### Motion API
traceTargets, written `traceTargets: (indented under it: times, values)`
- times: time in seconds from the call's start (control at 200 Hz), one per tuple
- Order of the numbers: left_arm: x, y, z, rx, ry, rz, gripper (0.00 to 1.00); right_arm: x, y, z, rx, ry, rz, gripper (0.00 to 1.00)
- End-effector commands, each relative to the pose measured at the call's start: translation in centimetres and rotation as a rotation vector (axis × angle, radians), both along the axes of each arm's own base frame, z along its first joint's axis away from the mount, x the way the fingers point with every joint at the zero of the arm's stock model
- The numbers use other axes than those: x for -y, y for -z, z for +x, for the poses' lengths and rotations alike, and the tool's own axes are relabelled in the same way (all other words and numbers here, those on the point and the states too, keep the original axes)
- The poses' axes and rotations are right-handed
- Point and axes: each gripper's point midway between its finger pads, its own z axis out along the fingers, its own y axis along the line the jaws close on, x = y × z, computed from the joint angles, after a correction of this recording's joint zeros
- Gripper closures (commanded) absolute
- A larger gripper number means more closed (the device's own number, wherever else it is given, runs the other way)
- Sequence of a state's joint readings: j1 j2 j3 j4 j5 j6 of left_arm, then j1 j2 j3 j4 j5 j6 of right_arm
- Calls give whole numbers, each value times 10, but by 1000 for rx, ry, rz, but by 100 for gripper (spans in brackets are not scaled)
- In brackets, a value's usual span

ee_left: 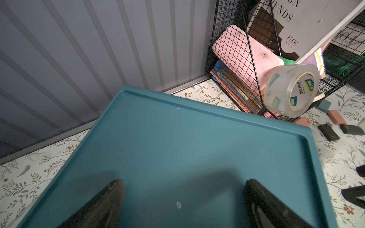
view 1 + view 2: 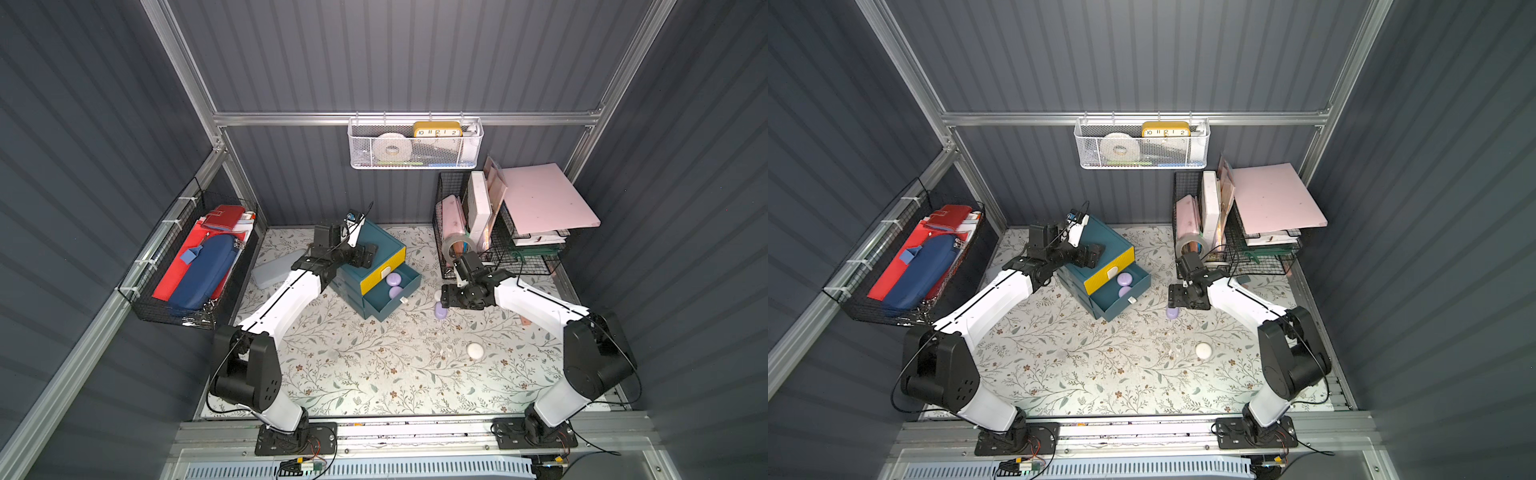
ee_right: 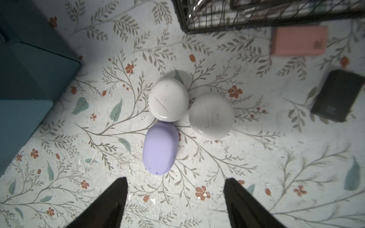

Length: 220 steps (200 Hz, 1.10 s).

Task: Put the bluetooth earphones in the drawer according to color
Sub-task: Pick up the Bluetooth earphone from the center of the board.

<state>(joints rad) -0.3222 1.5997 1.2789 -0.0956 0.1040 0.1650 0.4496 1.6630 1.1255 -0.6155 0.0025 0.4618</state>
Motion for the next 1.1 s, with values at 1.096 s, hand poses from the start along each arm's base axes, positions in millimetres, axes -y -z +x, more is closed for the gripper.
traceTargets:
  times: [1.096]
  values:
    - [-1, 69, -30, -239, 15, 92, 1, -28, 40, 8, -141, -19, -27, 21]
